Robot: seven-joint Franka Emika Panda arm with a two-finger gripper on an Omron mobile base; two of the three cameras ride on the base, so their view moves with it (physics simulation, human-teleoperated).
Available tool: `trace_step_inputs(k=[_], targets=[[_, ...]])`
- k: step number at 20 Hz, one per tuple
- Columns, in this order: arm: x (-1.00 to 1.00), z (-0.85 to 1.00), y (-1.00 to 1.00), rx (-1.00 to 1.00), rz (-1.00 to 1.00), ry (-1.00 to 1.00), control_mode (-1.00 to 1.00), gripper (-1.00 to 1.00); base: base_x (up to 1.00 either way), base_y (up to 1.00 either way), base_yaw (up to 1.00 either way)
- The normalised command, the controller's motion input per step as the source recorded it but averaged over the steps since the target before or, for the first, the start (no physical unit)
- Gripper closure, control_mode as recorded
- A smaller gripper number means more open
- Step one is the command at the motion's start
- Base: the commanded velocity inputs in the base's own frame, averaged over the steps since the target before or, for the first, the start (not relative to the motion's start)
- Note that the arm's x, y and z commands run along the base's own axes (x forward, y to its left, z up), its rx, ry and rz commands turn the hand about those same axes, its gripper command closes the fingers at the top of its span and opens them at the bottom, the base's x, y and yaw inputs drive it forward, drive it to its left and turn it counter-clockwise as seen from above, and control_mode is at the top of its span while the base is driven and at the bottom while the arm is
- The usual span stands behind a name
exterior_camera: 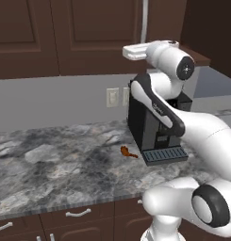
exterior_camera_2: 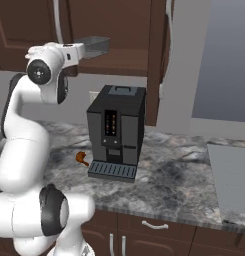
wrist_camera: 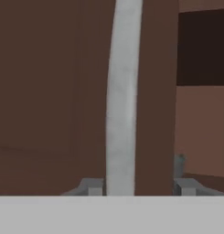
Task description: Retrieve the tupperware from the cabinet, then place the raw meat into the tupperware to avoid contamination.
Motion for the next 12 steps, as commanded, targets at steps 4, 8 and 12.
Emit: trace_step_inputs(k=[4,8,12], targets=[[-0.50,-0.08,0.65,-0.11,-0.02,0.13,-1.00,1.00,0.00,0.00,0.00],[-0.58,-0.19,0.76,-0.13,-0.01,0.12,-1.00,1.00,0.00,0.00,0.00],[-0.62,-0.29,0.84,-0.14,0.00,0.11,-1.00,1.00,0.00,0.00,0.00]])
